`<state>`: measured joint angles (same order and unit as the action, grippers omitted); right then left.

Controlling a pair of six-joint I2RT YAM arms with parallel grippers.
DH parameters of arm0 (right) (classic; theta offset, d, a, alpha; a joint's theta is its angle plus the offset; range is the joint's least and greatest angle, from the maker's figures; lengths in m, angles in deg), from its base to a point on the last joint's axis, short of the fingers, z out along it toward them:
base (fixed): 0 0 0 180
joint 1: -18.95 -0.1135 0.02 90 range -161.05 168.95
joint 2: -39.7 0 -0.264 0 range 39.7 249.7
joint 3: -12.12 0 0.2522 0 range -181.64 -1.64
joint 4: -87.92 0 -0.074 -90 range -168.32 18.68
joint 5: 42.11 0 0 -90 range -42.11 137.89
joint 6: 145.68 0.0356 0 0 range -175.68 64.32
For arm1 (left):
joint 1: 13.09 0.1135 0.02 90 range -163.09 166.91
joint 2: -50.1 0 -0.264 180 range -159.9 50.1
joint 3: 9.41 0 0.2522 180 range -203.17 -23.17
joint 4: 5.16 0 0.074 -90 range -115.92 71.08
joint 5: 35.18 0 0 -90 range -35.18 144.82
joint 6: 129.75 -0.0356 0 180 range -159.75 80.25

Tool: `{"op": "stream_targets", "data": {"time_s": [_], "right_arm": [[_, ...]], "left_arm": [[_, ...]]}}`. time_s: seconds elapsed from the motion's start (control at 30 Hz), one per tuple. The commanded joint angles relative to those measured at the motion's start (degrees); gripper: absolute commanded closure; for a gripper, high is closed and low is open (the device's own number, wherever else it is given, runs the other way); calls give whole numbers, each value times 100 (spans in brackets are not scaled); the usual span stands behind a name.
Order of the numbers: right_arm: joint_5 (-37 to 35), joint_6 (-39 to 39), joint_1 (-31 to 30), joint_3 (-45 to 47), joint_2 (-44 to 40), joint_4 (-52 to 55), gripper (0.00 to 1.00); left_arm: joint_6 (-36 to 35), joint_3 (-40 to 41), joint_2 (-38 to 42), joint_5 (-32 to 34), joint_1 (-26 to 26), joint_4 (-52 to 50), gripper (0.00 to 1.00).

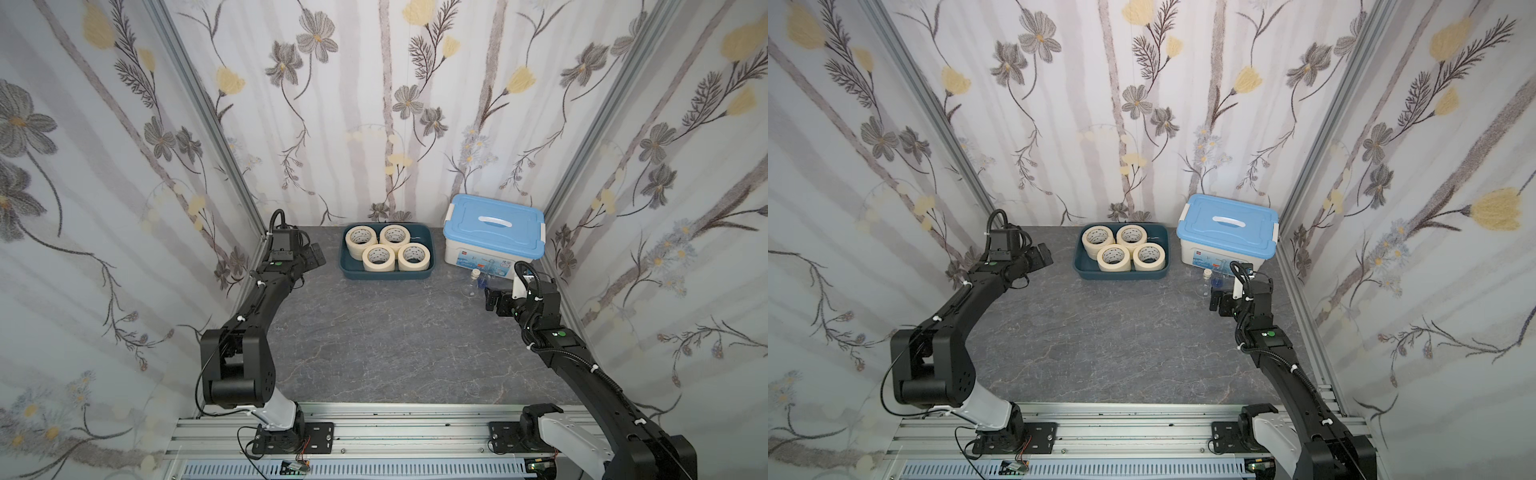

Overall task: Take out the art tape in the storage box
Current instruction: Move the storage box to the center of the board.

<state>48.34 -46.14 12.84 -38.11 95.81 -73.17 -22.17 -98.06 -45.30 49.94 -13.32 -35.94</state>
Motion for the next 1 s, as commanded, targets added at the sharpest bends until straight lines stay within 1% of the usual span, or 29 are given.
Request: {"op": "stream_targets", "data": {"time_s": [0.0, 0.1, 0.2, 0.27, 0.33, 0.43, 0.53, 0.63, 0.7, 0.9, 0.97], "right_arm": [[508, 305, -10, -145, -100, 1041, 0], [613, 346, -13, -168, -183, 1191, 0], [597, 364, -10, -128, -241, 1223, 0], [579, 333, -16, -107, -242, 1242, 0], [561, 311, -9, -115, -246, 1282, 0], [553, 311, -8, -103, -284, 1330, 0], [537, 338, -5, -47, -329, 1331, 0], [511, 357, -13, -27, -338, 1329, 0], [526, 388, -10, -36, -330, 1331, 0], [544, 443, -9, -79, -312, 1331, 0], [544, 443, -7, -97, -312, 1331, 0]], "left_arm": [[312, -751, -740, -1232, -53, -936, 1], [420, -1495, -1488, -1621, -154, -1011, 7], [413, -2317, -2212, -1689, -266, -1350, 12], [381, -2879, -2663, -1745, -323, -1602, 18], [332, -3319, -3027, -1691, -377, -1802, 25], [234, -3711, -3370, -1347, -409, -2094, 32], [155, -3864, -3613, -1262, -419, -2238, 40], [43, -3866, -3735, -1166, -442, -2330, 53], [-29, -3814, -3743, -1049, -471, -2375, 62], [-180, -3714, -3599, -975, -526, -2381, 79], [-226, -3650, -3513, -963, -557, -2352, 87]]}}
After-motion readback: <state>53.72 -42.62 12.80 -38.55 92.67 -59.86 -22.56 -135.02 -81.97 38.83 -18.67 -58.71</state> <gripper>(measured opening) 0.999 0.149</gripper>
